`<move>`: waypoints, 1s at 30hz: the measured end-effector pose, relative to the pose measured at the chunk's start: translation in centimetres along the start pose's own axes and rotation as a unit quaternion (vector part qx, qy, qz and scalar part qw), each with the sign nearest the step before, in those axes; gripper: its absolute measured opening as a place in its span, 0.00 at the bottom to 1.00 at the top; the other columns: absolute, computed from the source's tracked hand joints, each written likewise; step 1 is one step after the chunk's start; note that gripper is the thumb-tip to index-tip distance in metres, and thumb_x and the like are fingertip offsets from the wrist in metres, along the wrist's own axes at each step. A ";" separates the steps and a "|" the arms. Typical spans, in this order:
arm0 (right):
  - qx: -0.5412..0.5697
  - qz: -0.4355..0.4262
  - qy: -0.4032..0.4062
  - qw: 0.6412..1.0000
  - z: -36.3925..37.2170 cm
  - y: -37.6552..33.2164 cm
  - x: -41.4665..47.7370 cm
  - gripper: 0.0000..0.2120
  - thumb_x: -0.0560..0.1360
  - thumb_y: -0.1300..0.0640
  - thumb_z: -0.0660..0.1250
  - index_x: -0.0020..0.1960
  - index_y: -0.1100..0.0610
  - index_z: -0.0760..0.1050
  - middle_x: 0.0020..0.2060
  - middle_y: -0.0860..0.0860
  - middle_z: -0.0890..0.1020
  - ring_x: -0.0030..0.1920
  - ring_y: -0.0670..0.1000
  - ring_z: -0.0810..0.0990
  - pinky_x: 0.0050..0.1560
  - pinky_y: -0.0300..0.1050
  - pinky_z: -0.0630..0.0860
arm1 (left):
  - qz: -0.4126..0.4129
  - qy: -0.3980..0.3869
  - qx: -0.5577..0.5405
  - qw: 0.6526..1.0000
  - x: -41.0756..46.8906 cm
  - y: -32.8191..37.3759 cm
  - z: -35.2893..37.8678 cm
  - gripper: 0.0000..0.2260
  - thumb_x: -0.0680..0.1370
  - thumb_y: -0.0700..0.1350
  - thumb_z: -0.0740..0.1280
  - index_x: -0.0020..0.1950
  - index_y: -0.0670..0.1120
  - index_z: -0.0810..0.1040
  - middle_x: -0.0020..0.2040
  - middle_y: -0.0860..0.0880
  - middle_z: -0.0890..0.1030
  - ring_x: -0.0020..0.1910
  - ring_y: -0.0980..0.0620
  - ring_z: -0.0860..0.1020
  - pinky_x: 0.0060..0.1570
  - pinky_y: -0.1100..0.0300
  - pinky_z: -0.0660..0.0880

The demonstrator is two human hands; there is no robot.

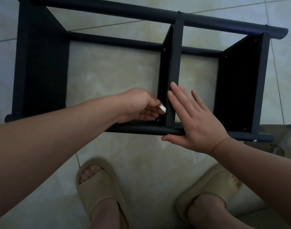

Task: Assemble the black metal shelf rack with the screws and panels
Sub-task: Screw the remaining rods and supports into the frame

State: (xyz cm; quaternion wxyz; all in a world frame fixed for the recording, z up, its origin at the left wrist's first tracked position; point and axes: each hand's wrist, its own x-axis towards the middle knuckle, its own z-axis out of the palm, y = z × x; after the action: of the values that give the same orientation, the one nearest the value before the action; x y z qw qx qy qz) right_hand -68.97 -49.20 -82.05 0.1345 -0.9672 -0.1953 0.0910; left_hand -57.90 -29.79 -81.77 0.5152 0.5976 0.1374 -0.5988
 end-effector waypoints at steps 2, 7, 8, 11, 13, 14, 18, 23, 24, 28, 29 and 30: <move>0.000 0.001 -0.002 1.000 0.0 0.0 0.0 0.50 0.76 0.28 0.60 0.82 0.64 0.52 0.82 0.58 0.51 0.82 0.57 0.50 0.78 0.65 0.58 | 0.006 -0.009 0.016 1.000 -0.1 -0.1 -0.3 0.07 0.83 0.41 0.62 0.48 0.45 0.78 0.39 0.51 0.85 0.40 0.54 0.81 0.42 0.61 0.75; -0.001 0.001 -0.004 1.000 -0.1 -0.1 0.0 0.50 0.77 0.28 0.59 0.82 0.64 0.52 0.82 0.58 0.51 0.82 0.57 0.50 0.78 0.65 0.57 | 0.028 -0.016 0.046 0.998 -0.2 -0.5 -0.7 0.08 0.83 0.40 0.62 0.45 0.45 0.78 0.38 0.52 0.85 0.39 0.56 0.81 0.40 0.64 0.76; -0.001 0.002 -0.004 1.000 -0.1 -0.1 0.0 0.50 0.77 0.28 0.59 0.82 0.64 0.52 0.82 0.58 0.51 0.82 0.57 0.50 0.78 0.65 0.57 | 0.032 -0.016 0.052 0.998 -0.3 -0.5 -0.7 0.08 0.83 0.40 0.63 0.45 0.45 0.78 0.38 0.52 0.85 0.39 0.56 0.81 0.39 0.65 0.76; 0.000 0.002 -0.004 1.000 -0.2 -0.1 0.0 0.50 0.77 0.28 0.60 0.82 0.64 0.52 0.82 0.58 0.51 0.82 0.57 0.50 0.78 0.65 0.57 | 0.040 -0.017 0.086 0.995 -0.5 -0.5 -1.0 0.09 0.82 0.39 0.63 0.45 0.45 0.78 0.38 0.53 0.85 0.39 0.57 0.81 0.39 0.67 0.76; -0.001 0.002 -0.005 1.000 -0.2 -0.1 0.0 0.50 0.77 0.28 0.59 0.82 0.64 0.52 0.82 0.58 0.51 0.82 0.57 0.50 0.78 0.65 0.57 | 0.043 -0.019 0.116 0.992 -0.7 -0.6 -1.1 0.08 0.82 0.38 0.63 0.45 0.45 0.79 0.39 0.52 0.85 0.41 0.56 0.81 0.43 0.65 0.76; -0.002 0.002 -0.005 1.000 -0.2 -0.1 0.0 0.50 0.77 0.28 0.59 0.82 0.64 0.52 0.82 0.58 0.51 0.82 0.57 0.50 0.79 0.65 0.57 | 0.044 -0.021 0.128 0.991 -0.7 -0.6 -1.2 0.08 0.82 0.38 0.63 0.46 0.45 0.80 0.40 0.52 0.85 0.42 0.56 0.81 0.46 0.62 0.76; 0.000 0.002 -0.002 1.000 -0.1 -0.1 0.0 0.50 0.77 0.28 0.59 0.82 0.64 0.52 0.82 0.58 0.51 0.82 0.57 0.50 0.79 0.64 0.57 | 0.050 -0.027 0.164 0.985 -1.1 -0.7 -1.2 0.07 0.82 0.38 0.63 0.48 0.44 0.80 0.45 0.50 0.85 0.46 0.54 0.80 0.53 0.57 0.75; 0.000 0.002 -0.002 1.000 -0.1 -0.1 0.0 0.50 0.77 0.28 0.60 0.82 0.64 0.52 0.82 0.58 0.51 0.82 0.57 0.50 0.78 0.65 0.57 | 0.059 -0.033 0.205 0.977 -1.5 -0.6 -1.1 0.07 0.82 0.37 0.64 0.48 0.45 0.80 0.44 0.51 0.84 0.45 0.56 0.79 0.52 0.59 0.74; 0.000 0.002 -0.002 1.000 -0.1 -0.1 0.0 0.50 0.77 0.28 0.60 0.82 0.64 0.52 0.82 0.58 0.51 0.82 0.57 0.50 0.78 0.65 0.58 | 0.060 -0.035 0.210 0.975 -1.5 -0.6 -1.1 0.07 0.82 0.37 0.64 0.48 0.45 0.80 0.43 0.52 0.84 0.44 0.56 0.80 0.51 0.59 0.74; 0.000 0.002 -0.004 1.000 -0.1 -0.1 0.0 0.50 0.77 0.28 0.59 0.82 0.64 0.52 0.82 0.58 0.51 0.82 0.57 0.50 0.78 0.65 0.57 | 0.070 -0.036 0.224 0.972 -1.7 -0.7 -1.1 0.07 0.81 0.37 0.65 0.48 0.45 0.81 0.41 0.53 0.85 0.41 0.59 0.80 0.48 0.62 0.75; 0.000 0.002 -0.005 1.000 -0.1 -0.1 0.0 0.50 0.77 0.28 0.59 0.82 0.64 0.52 0.82 0.58 0.51 0.82 0.57 0.50 0.78 0.65 0.57 | 0.074 -0.034 0.227 0.971 -1.8 -0.8 -1.1 0.07 0.81 0.36 0.66 0.47 0.45 0.81 0.41 0.53 0.85 0.40 0.58 0.80 0.48 0.61 0.74; 0.000 0.002 -0.005 1.000 -0.2 -0.1 0.0 0.50 0.77 0.28 0.59 0.82 0.64 0.52 0.82 0.58 0.51 0.82 0.57 0.50 0.78 0.65 0.57 | 0.078 -0.032 0.231 0.969 -1.8 -0.8 -1.1 0.07 0.80 0.36 0.66 0.47 0.45 0.81 0.42 0.52 0.85 0.41 0.57 0.79 0.48 0.60 0.74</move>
State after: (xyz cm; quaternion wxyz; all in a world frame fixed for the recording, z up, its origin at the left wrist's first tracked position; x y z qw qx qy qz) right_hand -68.97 -49.14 -81.87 0.1330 -0.9672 -0.1938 0.0966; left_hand -58.36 -27.79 -80.84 0.4123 0.6900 -0.0687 -0.5909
